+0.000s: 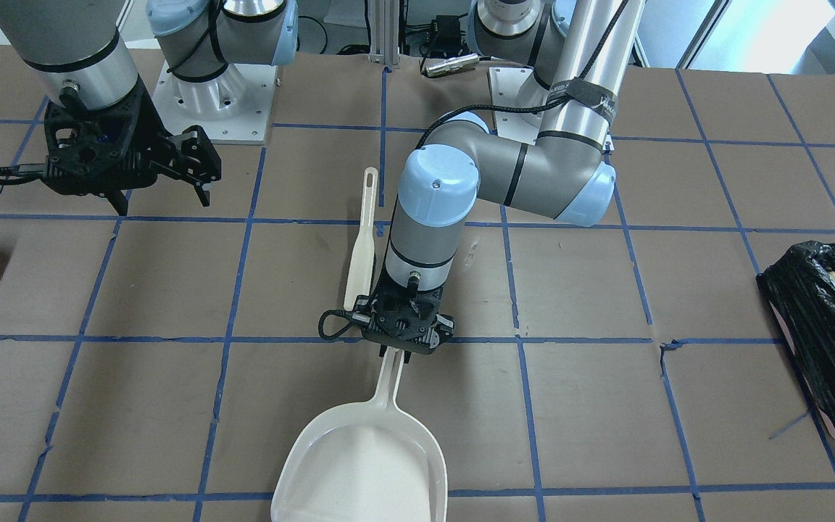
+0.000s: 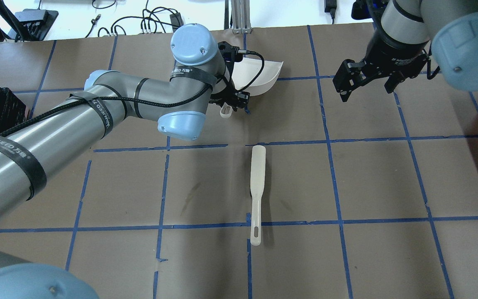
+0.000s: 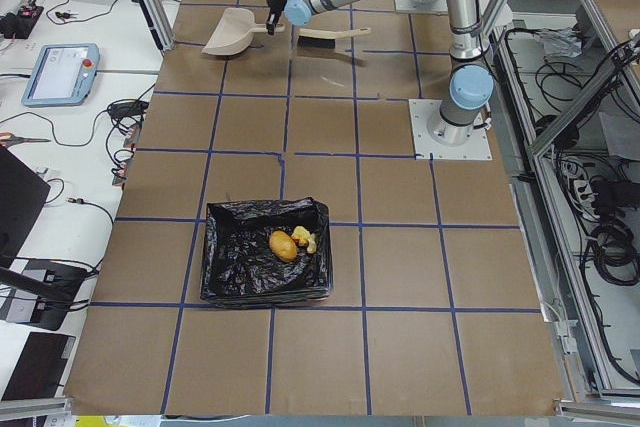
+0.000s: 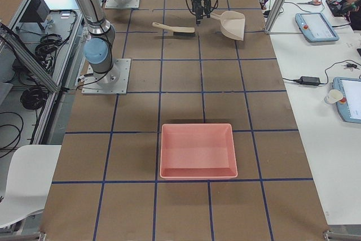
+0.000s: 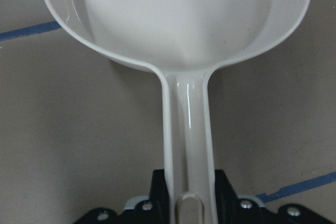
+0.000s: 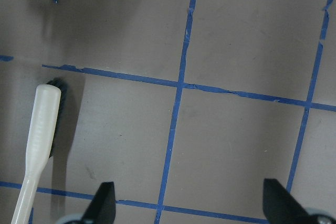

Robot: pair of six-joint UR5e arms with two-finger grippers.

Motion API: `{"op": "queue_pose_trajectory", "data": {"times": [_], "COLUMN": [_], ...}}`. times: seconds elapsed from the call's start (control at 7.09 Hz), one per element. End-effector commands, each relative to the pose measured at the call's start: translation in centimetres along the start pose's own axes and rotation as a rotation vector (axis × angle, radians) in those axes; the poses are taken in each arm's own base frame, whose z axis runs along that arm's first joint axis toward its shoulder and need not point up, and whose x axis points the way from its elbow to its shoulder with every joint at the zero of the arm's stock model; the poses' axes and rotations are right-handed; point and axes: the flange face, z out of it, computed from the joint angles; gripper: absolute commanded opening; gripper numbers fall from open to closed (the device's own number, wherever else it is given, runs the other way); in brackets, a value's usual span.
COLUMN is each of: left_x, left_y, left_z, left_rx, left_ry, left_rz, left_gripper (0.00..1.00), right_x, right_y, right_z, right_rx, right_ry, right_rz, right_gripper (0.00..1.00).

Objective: Sweep and dump trash in nearest bin
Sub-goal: 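Carry the dustpan back and set it down near the brush with the left gripper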

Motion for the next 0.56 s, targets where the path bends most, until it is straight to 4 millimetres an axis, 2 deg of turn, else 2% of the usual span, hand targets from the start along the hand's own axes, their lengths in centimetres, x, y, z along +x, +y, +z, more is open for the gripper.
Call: {"op": "queue_pose_trajectory", "data": {"times": [0.0, 0.14, 0.42], "left_x": [2.3, 3.3, 3.8], "left_y": [0.7, 1.0, 1.9], "left_z": [1.4, 1.5, 1.9], "left_rx": [0.015, 0.021, 0.007], "left_ry": [-0.013, -0.022, -0.024], "left_rz": [-0.035, -0.022, -0.022], "left_gripper": [0.01, 0.02, 0.02], "right_x": [-0.1, -0.1, -0.1], "right_y": [0.0, 0.0, 0.0], "right_z": [0.0, 0.0, 0.0], "right_rx": [-0.001, -0.001, -0.001], "right_ry": [0.000, 0.000, 0.000], "right_rz": [-0.002, -0.002, -0.003], "right_gripper": [1.00, 1.00, 1.00]}}
